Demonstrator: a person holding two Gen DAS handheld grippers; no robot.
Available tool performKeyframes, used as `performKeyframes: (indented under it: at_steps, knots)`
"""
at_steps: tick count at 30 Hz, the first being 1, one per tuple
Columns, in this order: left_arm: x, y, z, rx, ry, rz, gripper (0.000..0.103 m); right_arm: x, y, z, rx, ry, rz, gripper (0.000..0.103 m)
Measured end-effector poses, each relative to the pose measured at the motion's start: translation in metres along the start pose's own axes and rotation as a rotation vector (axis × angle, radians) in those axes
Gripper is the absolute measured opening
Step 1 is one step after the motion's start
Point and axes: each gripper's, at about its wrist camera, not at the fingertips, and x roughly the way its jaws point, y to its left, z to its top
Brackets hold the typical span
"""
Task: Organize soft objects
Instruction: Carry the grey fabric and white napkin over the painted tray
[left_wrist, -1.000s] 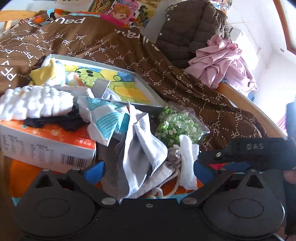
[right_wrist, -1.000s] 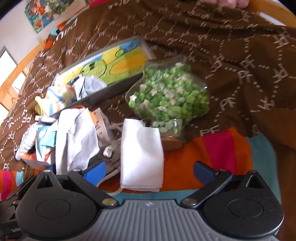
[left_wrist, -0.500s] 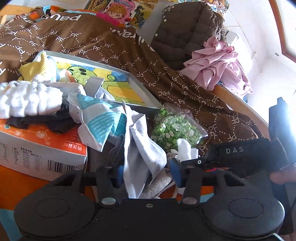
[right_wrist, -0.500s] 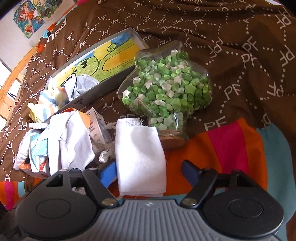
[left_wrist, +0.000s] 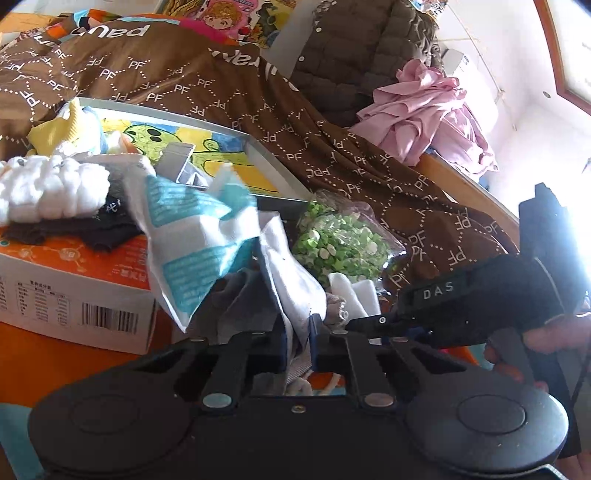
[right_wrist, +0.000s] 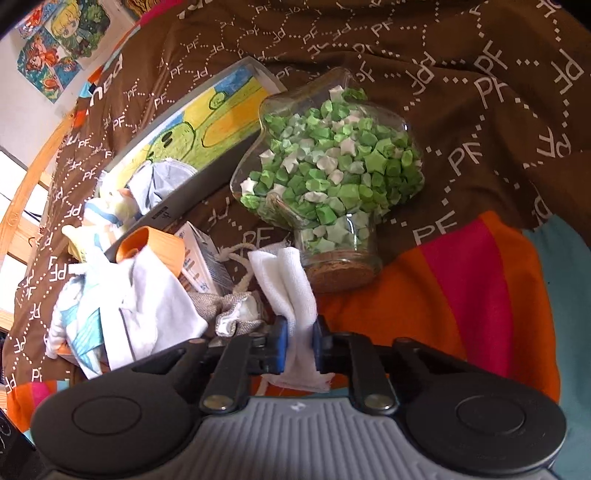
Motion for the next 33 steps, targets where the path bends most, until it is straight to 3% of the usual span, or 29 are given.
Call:
performKeyframes:
  at_steps: [5, 10, 21, 28, 33]
  knots:
    - [-0.005, -0.012, -0.003, 0.022, 0.000, -0.019, 0.007, -0.011, 0.005, -0.001, -0.038, -0.044, 0.003, 0.011]
    - [-0.013, -0.028, -0.001, 0.048, -0.008, -0.042, 0.006, -0.034, 0.009, -0.004, -0.090, -0.143, 0.026, 0.011]
    - [-0.058, -0.055, 0.014, 0.086, -0.086, -0.045, 0.006, -0.073, 0.027, -0.011, -0.204, -0.377, 0.169, 0.011]
    - [-0.083, -0.055, 0.057, 0.070, -0.167, -0.028, 0.006, -0.086, 0.052, -0.019, -0.318, -0.524, 0.206, 0.011]
    - [-0.086, -0.046, 0.103, 0.138, -0.231, -0.007, 0.006, -0.078, 0.069, -0.008, -0.311, -0.536, 0.222, 0.011]
